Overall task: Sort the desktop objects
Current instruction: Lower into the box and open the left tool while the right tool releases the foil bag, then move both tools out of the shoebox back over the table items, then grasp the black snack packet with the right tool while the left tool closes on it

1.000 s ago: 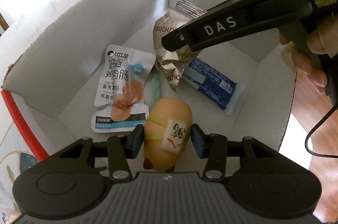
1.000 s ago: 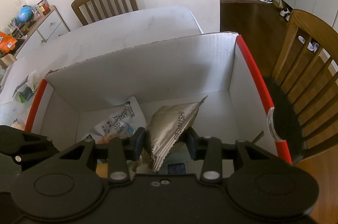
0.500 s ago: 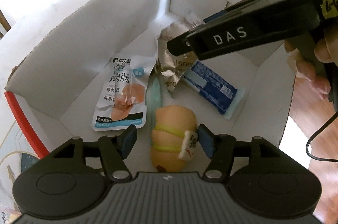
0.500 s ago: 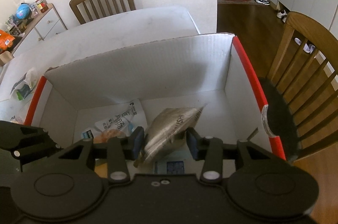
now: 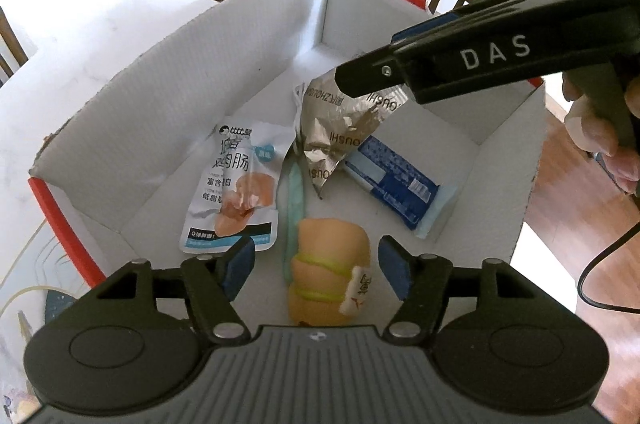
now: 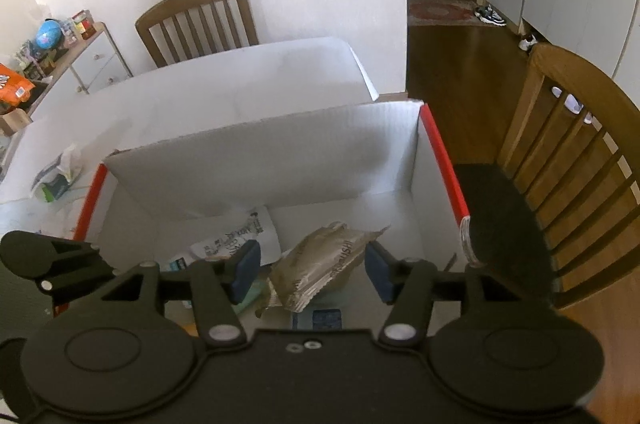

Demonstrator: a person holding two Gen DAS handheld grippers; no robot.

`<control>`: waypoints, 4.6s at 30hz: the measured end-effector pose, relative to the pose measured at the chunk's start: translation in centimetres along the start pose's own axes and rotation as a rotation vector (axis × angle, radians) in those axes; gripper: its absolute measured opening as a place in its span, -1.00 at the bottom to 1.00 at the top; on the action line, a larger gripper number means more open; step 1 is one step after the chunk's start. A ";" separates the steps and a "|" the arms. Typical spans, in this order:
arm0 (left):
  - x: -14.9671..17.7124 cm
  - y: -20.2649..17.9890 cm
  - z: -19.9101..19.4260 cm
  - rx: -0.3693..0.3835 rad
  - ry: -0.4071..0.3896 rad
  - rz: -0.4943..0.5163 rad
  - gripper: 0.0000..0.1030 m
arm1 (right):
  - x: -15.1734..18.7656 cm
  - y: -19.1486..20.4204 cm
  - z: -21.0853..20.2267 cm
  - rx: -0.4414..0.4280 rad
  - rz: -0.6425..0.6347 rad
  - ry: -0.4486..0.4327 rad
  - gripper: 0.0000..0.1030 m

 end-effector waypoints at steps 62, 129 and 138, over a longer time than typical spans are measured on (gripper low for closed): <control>14.4 12.1 -17.6 -0.023 -0.265 -0.079 0.99 | 1.5 19.0 -5.2 -0.076 -0.076 -0.131 0.89; 29.0 12.5 -11.2 -0.057 -0.204 -0.020 0.59 | 11.3 32.8 6.4 -0.098 -0.032 0.163 0.51; 29.2 12.2 -11.2 -0.059 -0.195 0.003 0.18 | 11.3 32.6 6.7 -0.098 -0.017 0.173 0.25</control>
Point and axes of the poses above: each gripper's, at about its wrist camera, not at the fingertips, and z roughly the way its jaws point, y to its left, x to its underside, the point moved 1 cm from there along z, roughly the way its jaws point, and after that the axes turned 3 degrees about -y, right-handed, at the moved point
